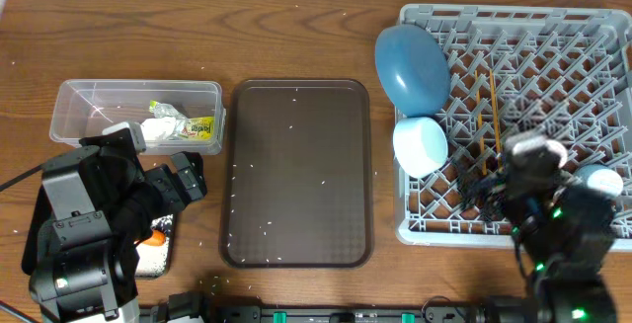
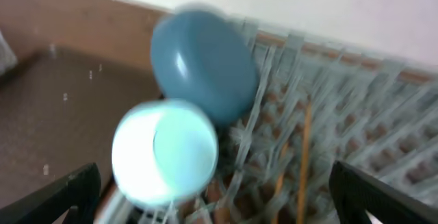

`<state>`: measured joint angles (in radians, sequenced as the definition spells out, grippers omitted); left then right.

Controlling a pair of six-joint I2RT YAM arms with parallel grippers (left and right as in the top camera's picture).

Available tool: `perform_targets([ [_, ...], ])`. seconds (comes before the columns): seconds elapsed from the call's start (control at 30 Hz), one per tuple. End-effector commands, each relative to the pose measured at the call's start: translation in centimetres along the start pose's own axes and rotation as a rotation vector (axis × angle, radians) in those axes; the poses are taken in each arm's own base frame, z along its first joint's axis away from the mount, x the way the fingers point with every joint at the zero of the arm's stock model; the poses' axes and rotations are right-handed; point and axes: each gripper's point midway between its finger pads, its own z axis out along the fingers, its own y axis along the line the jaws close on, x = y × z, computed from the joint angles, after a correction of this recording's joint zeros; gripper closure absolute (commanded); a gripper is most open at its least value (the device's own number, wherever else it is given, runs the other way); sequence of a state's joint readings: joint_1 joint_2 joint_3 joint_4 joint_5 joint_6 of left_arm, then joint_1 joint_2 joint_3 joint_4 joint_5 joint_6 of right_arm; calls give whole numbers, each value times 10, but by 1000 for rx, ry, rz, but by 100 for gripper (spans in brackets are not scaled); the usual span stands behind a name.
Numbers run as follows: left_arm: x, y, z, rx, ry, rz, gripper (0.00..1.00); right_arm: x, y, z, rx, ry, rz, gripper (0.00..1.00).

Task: Sort waste into correct bins and load items into the dishwasher rack

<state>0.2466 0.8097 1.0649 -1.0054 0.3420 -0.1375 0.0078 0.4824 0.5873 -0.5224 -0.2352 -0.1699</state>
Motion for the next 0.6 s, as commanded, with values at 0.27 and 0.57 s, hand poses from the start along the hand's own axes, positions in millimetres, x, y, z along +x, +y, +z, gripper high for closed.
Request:
perform_targets([
  [0.27,-4,-5,-4,19,-12,-2,2,63,14,-3,8,-97,-43,1],
  [0.57,-4,-5,-4,19,-12,-2,2,98,15,17,6,-84,-34,1],
])
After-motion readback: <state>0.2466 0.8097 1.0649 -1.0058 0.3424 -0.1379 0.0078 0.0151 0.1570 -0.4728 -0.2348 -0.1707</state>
